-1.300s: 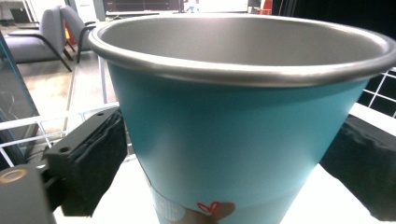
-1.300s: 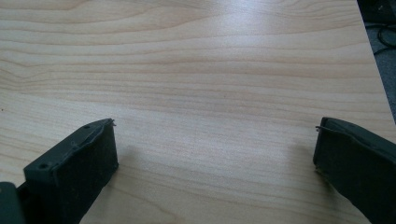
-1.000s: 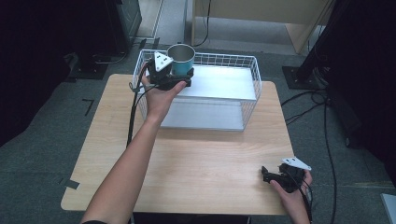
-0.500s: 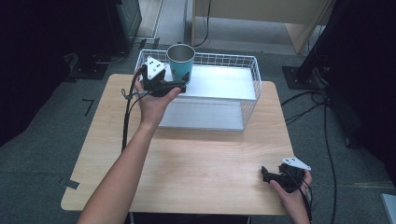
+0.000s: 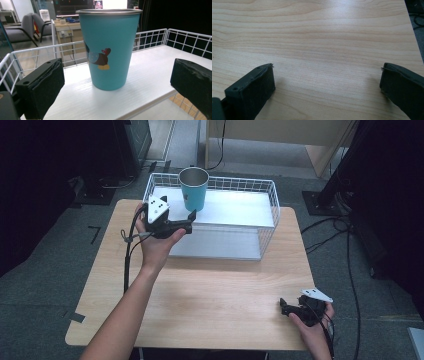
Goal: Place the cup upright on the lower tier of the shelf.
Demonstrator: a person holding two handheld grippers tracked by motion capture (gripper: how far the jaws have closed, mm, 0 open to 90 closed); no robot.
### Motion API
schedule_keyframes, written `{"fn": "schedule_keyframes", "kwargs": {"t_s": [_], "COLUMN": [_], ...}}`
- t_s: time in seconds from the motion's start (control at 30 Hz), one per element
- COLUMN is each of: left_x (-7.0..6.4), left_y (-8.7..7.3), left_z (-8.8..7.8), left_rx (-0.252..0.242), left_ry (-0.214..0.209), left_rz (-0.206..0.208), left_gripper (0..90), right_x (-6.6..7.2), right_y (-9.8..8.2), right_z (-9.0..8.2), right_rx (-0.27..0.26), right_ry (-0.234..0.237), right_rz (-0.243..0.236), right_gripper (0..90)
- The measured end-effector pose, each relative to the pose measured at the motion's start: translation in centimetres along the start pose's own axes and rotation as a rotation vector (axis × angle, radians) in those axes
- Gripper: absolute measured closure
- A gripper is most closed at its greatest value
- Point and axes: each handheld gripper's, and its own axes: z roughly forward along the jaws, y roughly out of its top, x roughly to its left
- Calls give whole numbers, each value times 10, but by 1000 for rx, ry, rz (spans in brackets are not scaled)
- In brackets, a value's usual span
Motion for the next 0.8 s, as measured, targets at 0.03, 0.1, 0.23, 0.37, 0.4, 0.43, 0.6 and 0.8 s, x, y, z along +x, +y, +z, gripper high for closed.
{"fn": "schedule_keyframes", "kwargs": {"t_s": [0.03,0.1,0.23,0.37,0.4,0.43,0.6,0.8], "left_x": [0,-1,-2,-4,-5,-5,-5,-4], "left_y": [-1,-4,-12,-20,-23,-23,-30,-38], "left_z": [-3,-9,-17,-26,-30,-30,-39,-52], "left_rx": [-3,-8,-1,1,1,1,7,8], "left_ry": [3,6,5,1,7,7,16,28], "left_rz": [3,8,14,16,22,22,33,32], "left_gripper": [0,0,0,0,0,0,0,0], "right_x": [0,0,0,0,0,0,0,0], "right_y": [0,0,0,0,0,0,0,0], "right_z": [0,0,0,0,0,0,0,0], "right_rx": [0,0,0,0,0,0,-1,-1], "right_ry": [0,0,0,0,0,0,-1,-1], "right_rz": [0,0,0,0,-1,-1,-2,0], "right_gripper": [0,0,0,0,0,0,0,0]}}
